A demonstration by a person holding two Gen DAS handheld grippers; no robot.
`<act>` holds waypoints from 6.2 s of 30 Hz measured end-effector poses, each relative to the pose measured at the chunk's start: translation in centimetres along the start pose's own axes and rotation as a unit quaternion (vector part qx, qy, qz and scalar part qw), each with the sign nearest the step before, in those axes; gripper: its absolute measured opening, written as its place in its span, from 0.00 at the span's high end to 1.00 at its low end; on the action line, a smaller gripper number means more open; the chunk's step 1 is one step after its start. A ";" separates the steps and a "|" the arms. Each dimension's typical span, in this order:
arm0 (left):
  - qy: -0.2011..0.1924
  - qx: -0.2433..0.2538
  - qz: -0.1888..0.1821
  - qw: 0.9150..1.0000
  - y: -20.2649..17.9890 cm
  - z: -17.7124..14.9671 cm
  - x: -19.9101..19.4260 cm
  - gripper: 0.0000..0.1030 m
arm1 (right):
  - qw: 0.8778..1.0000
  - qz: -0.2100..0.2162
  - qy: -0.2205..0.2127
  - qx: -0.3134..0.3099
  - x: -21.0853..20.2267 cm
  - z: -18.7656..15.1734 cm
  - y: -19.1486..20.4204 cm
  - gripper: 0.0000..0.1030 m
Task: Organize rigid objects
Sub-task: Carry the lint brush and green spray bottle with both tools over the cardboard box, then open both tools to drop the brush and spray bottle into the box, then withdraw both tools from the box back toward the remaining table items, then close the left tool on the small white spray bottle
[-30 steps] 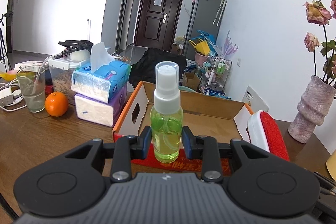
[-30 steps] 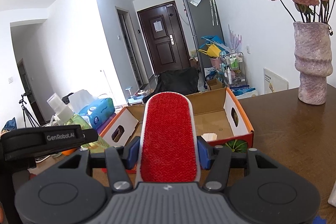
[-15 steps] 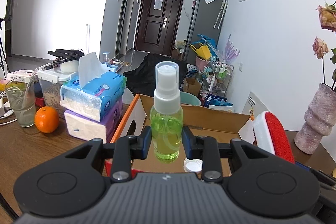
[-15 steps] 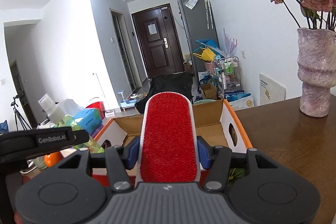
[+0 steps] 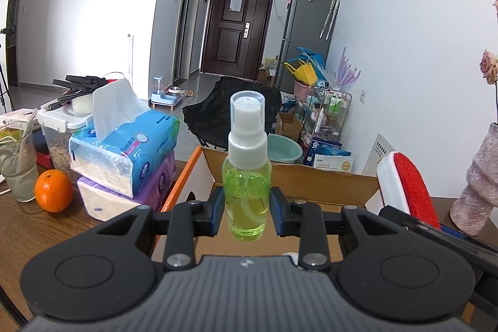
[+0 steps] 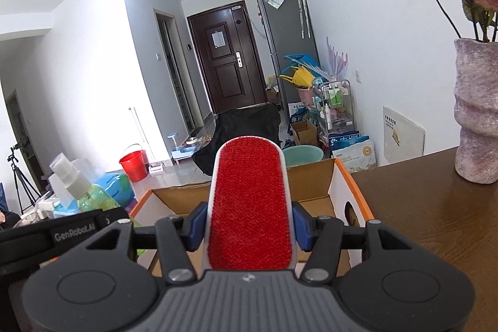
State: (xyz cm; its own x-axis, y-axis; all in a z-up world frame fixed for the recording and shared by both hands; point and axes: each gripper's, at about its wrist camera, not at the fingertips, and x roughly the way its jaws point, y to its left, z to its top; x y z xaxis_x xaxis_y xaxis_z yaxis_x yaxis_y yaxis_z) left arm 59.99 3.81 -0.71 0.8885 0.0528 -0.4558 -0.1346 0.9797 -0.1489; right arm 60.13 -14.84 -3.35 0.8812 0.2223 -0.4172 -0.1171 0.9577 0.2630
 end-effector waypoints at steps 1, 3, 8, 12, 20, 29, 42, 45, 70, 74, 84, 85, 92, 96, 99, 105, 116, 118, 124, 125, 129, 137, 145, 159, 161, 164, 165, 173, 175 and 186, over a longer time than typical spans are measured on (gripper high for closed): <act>0.001 0.001 0.001 1.000 0.0 0.0 0.3 0.69 | 1.000 -0.001 0.002 0.001 0.4 0.1 -0.1 0.47; 0.005 0.004 0.004 1.000 -0.1 0.0 1.0 0.69 | 1.000 -0.002 0.004 0.008 1.1 0.5 -0.3 0.47; 0.016 0.008 0.011 1.000 0.0 -0.3 2.6 0.69 | 1.000 -0.003 0.017 0.021 2.5 0.8 -0.8 0.47; 0.026 0.015 0.018 0.999 -0.2 -0.5 3.9 0.69 | 0.999 -0.008 0.027 0.024 3.4 1.0 -0.9 0.47; 0.045 0.018 0.028 0.998 -0.3 -0.7 5.9 0.69 | 0.997 -0.027 0.062 0.023 6.4 1.5 -1.3 0.47; 0.062 0.024 0.029 0.997 -0.1 -1.2 7.1 0.69 | 0.995 -0.042 0.091 0.017 7.8 1.3 -1.3 0.47; 0.033 0.019 0.067 0.997 0.3 -0.1 4.3 0.02 | 0.993 -0.074 0.090 0.019 5.7 2.1 -2.3 0.05; 0.034 0.015 0.073 0.997 0.4 0.0 4.3 0.01 | 0.993 -0.075 0.088 0.020 5.4 2.2 -2.5 0.04; 0.040 0.017 0.071 0.997 1.2 -1.1 1.0 0.00 | 0.994 -0.083 0.068 0.004 1.1 1.2 -2.4 0.00; 0.041 0.019 0.069 0.997 1.4 -1.4 0.1 0.00 | 0.994 -0.085 0.062 -0.001 -0.3 0.8 -2.4 0.00; 0.035 0.012 0.066 0.997 2.3 -2.5 -3.2 0.00 | 0.994 -0.088 0.061 -0.016 -3.4 -0.6 -2.4 0.00; 0.034 0.012 0.066 0.997 2.4 -2.6 -3.5 0.00 | 0.994 -0.087 0.061 -0.018 -3.7 -0.8 -2.4 0.00; 0.029 0.017 0.066 0.997 3.0 -3.9 -5.8 0.00 | 0.994 -0.087 0.061 -0.034 -5.8 -2.1 -2.2 0.00; 0.027 0.018 0.065 0.997 3.4 -4.5 -7.2 0.00 | 0.993 -0.091 0.059 -0.044 -7.1 -2.9 -2.2 0.00; 0.024 0.019 0.061 0.998 3.6 -5.1 -8.4 0.00 | 0.992 -0.093 0.060 -0.053 -8.1 -3.6 -2.1 0.00; 0.011 0.029 0.053 0.998 3.6 -6.3 -11.0 0.00 | 0.992 -0.094 0.055 -0.068 -10.4 -4.7 -1.9 0.00; -0.003 0.047 0.036 0.998 2.9 -8.1 -15.5 0.00 | 0.993 -0.088 0.037 -0.075 -14.9 -5.7 -2.2 0.00; -0.004 0.049 0.035 0.998 2.8 -8.4 -16.2 0.00 | 0.993 -0.088 0.034 -0.075 -15.6 -5.9 -2.4 0.00; -0.003 0.048 0.027 0.999 3.0 -9.2 -18.2 0.00 | 0.993 -0.085 0.030 -0.078 -17.9 -7.2 -2.9 0.00; -0.002 0.048 0.026 0.998 2.9 -9.4 -18.5 0.00 | 0.993 -0.085 0.030 -0.078 -18.4 -7.5 -3.1 0.00; 0.000 0.054 0.024 0.998 2.8 -10.2 -19.6 0.00 | 0.993 -0.088 0.027 -0.080 -19.9 -8.4 -3.7 0.00; -0.004 0.059 0.020 0.998 2.6 -11.5 -21.9 0.00 | 0.991 -0.091 0.018 -0.094 -22.9 -10.2 -5.2 0.00; 0.005 0.070 0.019 0.997 2.5 -13.4 -23.4 0.00 | 0.989 -0.097 0.009 -0.112 -25.9 -12.0 -6.9 0.00; 0.024 0.069 0.028 0.997 2.5 -15.3 -24.1 0.00 | 0.989 -0.091 -0.006 -0.120 -28.9 -13.7 -10.8 0.00; 0.024 0.069 0.028 0.997 2.3 -15.4 -24.0 0.00 | 0.989 -0.091 -0.003 -0.115 -29.0 -13.9 -11.6 0.00; 0.024 0.067 0.026 0.997 2.2 -15.6 -23.8 0.00 | 0.991 -0.082 0.000 -0.106 -29.0 -14.0 -12.7 0.00; 0.024 0.068 0.026 0.997 2.1 -15.6 -23.7 0.00 | 0.991 -0.082 0.001 -0.106 -28.9 -14.1 -13.0 0.00; 0.031 0.073 0.030 0.996 1.6 -16.0 -22.5 0.00 | 0.989 -0.099 0.010 -0.106 -28.1 -14.0 -16.0 0.00; 0.034 0.078 0.032 0.996 1.6 -16.1 -22.0 0.00 | 0.989 -0.101 0.010 -0.107 -27.9 -13.9 -16.7 0.00; 0.065 0.103 0.045 0.991 1.4 -17.0 -18.4 0.00 | 0.985 -0.122 0.034 -0.113 -25.0 -13.0 -20.6 0.00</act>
State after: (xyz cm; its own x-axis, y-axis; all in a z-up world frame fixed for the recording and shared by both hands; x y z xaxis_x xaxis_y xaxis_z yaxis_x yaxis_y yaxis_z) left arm 36.01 0.88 -7.49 0.8106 0.1295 -0.5711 -0.1060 0.9916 0.0744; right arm 34.55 -37.70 -9.67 0.8643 -0.0159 -0.5027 -0.0105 0.9987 -0.0498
